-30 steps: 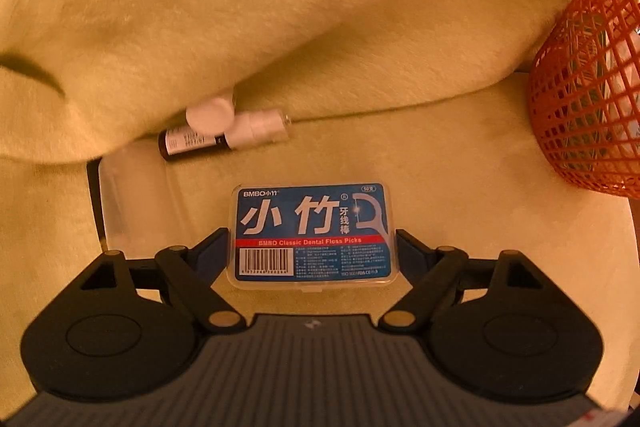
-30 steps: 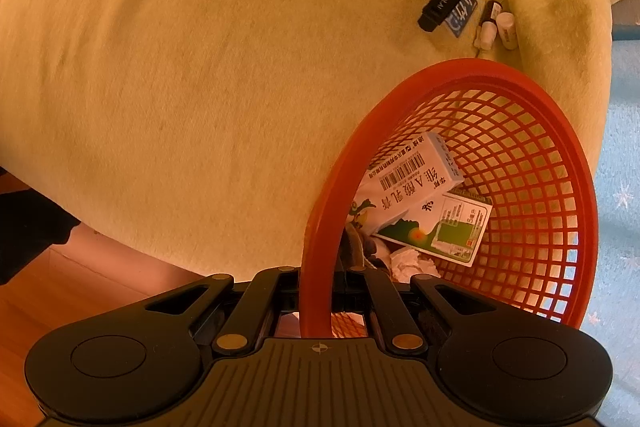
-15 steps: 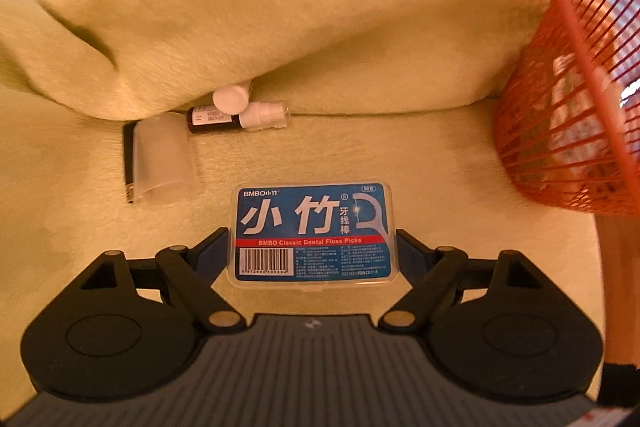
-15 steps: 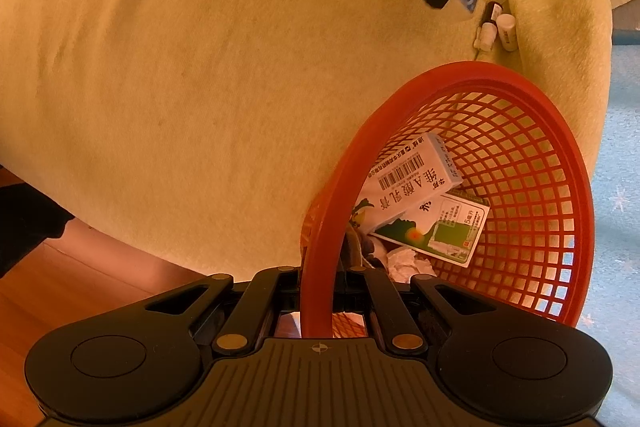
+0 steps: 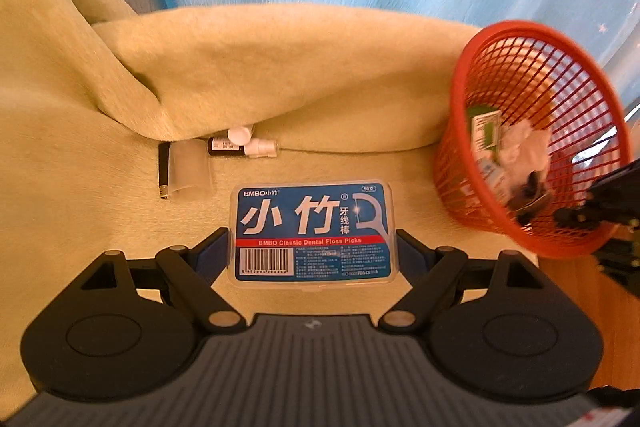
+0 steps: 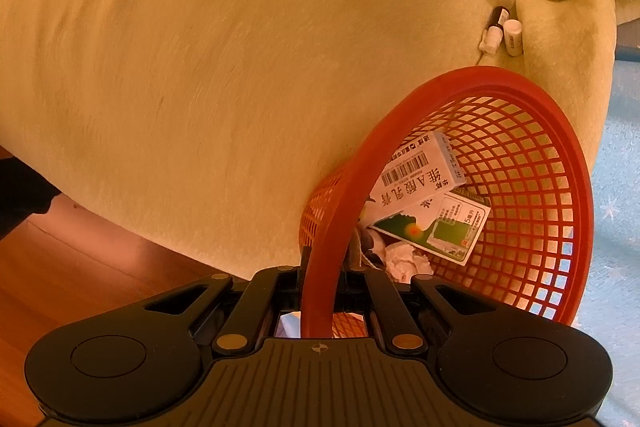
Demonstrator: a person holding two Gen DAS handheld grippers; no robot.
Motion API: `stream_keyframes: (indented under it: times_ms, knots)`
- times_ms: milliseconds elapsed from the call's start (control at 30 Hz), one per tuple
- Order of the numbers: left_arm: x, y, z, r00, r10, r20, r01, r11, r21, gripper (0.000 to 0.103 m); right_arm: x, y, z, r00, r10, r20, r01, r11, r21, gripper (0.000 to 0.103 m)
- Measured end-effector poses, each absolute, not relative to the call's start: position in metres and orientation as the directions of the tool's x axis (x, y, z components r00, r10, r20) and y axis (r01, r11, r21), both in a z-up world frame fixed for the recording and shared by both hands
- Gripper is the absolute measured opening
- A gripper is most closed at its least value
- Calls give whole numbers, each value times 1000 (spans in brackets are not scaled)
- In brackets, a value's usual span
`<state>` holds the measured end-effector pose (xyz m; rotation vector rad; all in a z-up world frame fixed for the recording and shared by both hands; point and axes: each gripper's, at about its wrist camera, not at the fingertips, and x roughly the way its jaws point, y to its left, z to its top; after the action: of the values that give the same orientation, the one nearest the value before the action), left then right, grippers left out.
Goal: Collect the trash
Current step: 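Carry the floss-pick box into the wastebasket and release it while the right tool holds the basket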
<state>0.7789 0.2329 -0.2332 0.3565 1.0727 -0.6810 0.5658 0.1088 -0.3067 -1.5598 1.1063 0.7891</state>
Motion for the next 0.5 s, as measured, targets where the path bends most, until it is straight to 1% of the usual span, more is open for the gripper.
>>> stream_keyframes:
  times_ms: [267,500]
  knots:
    - [754,224,-196,313,-378,-871,682,728,-71,83,563,109,-307,383,-259,-887,-923,-70,-379,1]
    - [737,201,-171,293,-447,-845,732,673,-103,83,556,109,-309,394,-262,-881,-918,-78,-388,1]
